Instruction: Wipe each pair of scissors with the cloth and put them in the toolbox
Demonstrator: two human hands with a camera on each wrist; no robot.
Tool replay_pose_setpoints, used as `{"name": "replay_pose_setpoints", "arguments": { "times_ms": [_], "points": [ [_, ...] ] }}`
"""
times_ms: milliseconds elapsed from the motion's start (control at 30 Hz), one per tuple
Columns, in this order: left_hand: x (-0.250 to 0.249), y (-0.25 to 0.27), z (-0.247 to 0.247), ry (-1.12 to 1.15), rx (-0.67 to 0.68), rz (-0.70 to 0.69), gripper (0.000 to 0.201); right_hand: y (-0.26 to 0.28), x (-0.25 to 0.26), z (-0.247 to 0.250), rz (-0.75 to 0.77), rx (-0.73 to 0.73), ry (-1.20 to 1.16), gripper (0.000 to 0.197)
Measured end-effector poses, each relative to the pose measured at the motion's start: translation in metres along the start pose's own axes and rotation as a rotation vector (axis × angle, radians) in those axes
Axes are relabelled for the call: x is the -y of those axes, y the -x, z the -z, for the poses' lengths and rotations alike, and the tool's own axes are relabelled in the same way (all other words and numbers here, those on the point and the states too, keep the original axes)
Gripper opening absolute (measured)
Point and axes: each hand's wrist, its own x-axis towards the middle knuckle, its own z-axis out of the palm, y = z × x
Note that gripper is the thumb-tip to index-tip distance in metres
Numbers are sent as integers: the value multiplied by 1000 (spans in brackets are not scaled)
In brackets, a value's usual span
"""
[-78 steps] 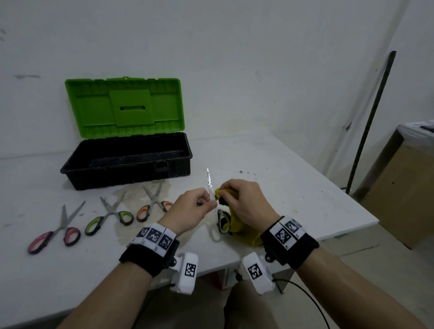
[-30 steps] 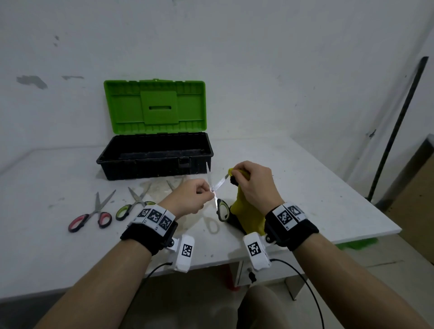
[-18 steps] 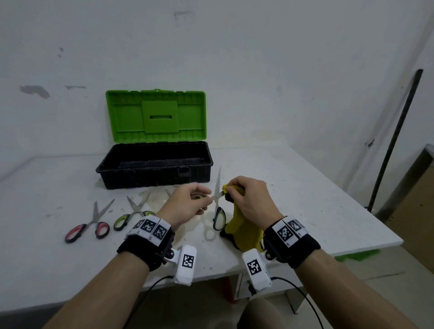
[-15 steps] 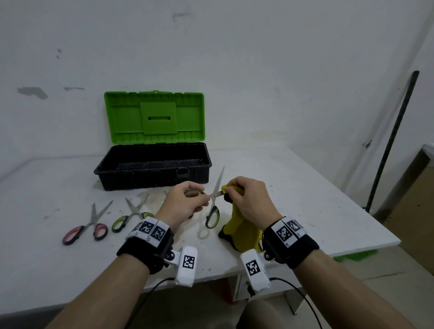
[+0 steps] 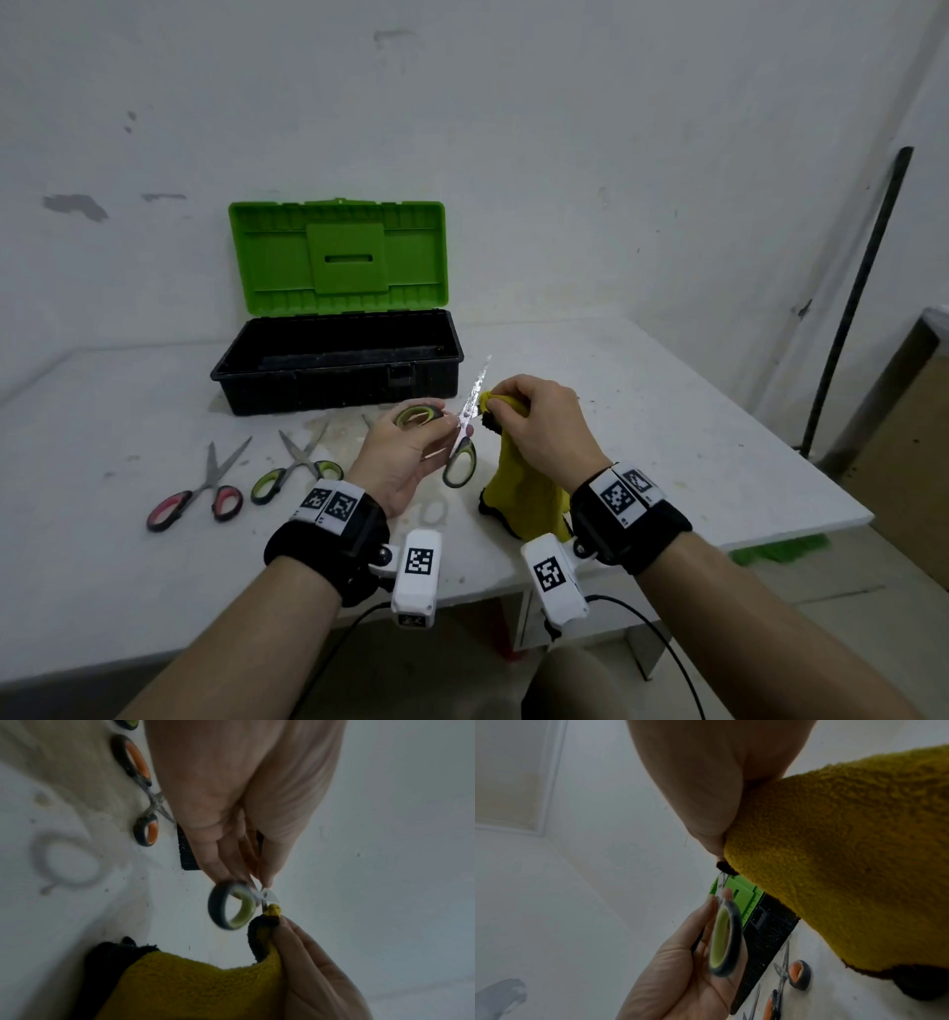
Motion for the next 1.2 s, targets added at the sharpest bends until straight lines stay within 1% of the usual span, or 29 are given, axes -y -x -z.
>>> {"name": "replay_pose_setpoints", "arguments": {
  "times_ms": [67,200,300,367,433,533,633,733,833,933,1000,1067,1133,1200],
  "points": [
    [-1,-2,0,-11,-26,-20,15,1,0,-1,-12,14,-22,11],
    [-1,-4,-2,13,-75,3,2,6,5,-2,-14,31,-14,12],
    [3,-4,-4,-29,-150,-14,10,9,10,0,5,39,0,11],
    [6,-5,-5,-70,-192,-57,15,11,14,2,17,58,-7,11],
    [7,-6,-6,-116,-214,-95,20,12,18,2,61,59,-12,12],
    [8,-5,-9,-156,-219,-138,19,12,26,-1,158,38,0,14],
    [7,-2,-12,-177,-191,-171,18,10,29,-10,202,60,63,16],
    [8,-1,-12,-189,-190,-190,19,7,27,-17,211,75,100,15],
    [10,-1,-10,-210,-212,-203,20,4,24,-20,202,58,131,14],
    [11,-2,-6,-263,-242,-211,21,-7,19,-17,130,-22,176,15],
    [11,-3,-4,-273,-259,-206,21,-12,18,-13,98,-76,155,16],
    [12,-3,-2,-241,-278,-209,19,-9,20,-13,145,-86,122,14],
    [10,-4,-1,-211,-286,-221,18,0,27,-19,229,-52,103,11],
    [9,-3,-1,-192,-276,-231,17,6,31,-29,270,-12,77,8]
  ]
}}
